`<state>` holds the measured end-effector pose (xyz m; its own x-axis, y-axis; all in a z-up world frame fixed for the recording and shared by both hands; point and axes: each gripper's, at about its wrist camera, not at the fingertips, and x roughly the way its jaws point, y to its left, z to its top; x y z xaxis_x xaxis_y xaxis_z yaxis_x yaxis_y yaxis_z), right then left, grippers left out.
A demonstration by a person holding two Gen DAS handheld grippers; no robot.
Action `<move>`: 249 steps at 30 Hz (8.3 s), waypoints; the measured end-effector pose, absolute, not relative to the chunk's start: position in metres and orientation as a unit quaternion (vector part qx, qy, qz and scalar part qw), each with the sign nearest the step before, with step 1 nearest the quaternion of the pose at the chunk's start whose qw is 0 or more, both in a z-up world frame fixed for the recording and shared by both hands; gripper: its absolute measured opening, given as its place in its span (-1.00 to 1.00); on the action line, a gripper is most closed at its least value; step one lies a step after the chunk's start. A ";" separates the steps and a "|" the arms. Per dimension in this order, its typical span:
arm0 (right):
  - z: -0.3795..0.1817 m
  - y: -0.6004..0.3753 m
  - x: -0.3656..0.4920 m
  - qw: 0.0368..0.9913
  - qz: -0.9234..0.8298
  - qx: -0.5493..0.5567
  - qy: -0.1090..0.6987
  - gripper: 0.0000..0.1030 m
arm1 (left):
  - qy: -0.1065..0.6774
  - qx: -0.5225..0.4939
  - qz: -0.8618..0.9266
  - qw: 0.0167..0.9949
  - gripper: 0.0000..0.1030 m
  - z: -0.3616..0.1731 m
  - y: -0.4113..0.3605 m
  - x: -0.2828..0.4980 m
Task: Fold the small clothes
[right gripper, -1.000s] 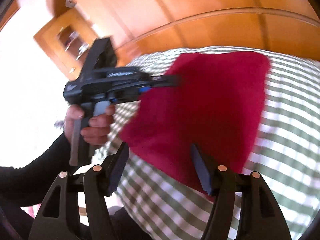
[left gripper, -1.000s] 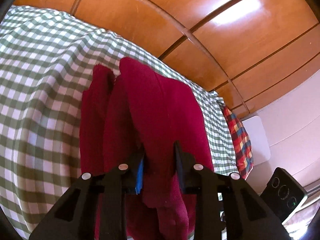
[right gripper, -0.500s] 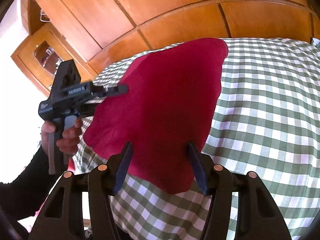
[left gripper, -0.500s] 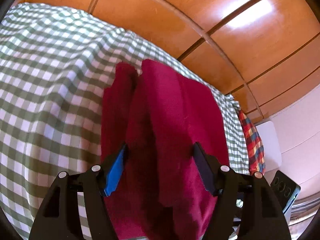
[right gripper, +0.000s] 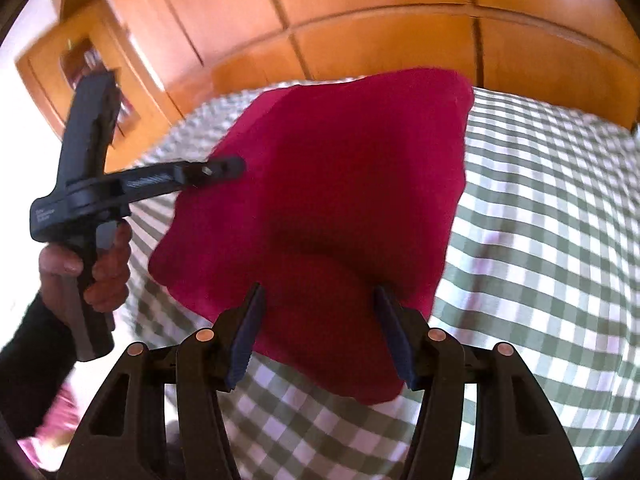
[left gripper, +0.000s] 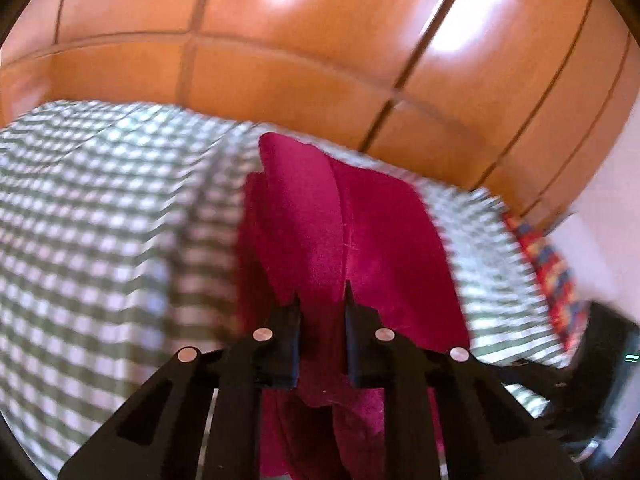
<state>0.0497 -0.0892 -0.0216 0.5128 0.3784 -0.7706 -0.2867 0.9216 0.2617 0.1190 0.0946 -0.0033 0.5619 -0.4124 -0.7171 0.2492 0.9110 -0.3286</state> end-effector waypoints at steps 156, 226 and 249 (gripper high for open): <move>-0.017 -0.444 -0.020 0.869 -0.137 0.273 0.390 0.34 | 0.406 0.140 -0.392 0.814 -0.41 -0.007 -0.268 0.151; -0.002 -0.322 -0.034 0.861 -0.271 0.212 0.375 0.66 | 0.376 0.090 -0.231 0.893 0.44 0.013 -0.172 0.104; 0.017 -0.281 -0.080 0.875 -0.325 0.150 0.326 0.81 | 0.310 0.103 -0.228 0.917 0.85 0.038 -0.146 0.029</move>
<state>-0.0804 -0.2814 0.0172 0.5764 -0.4715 -0.6675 0.6668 0.7435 0.0506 0.0290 -0.1460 0.0377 0.7038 -0.3554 -0.6151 0.4825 0.8746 0.0467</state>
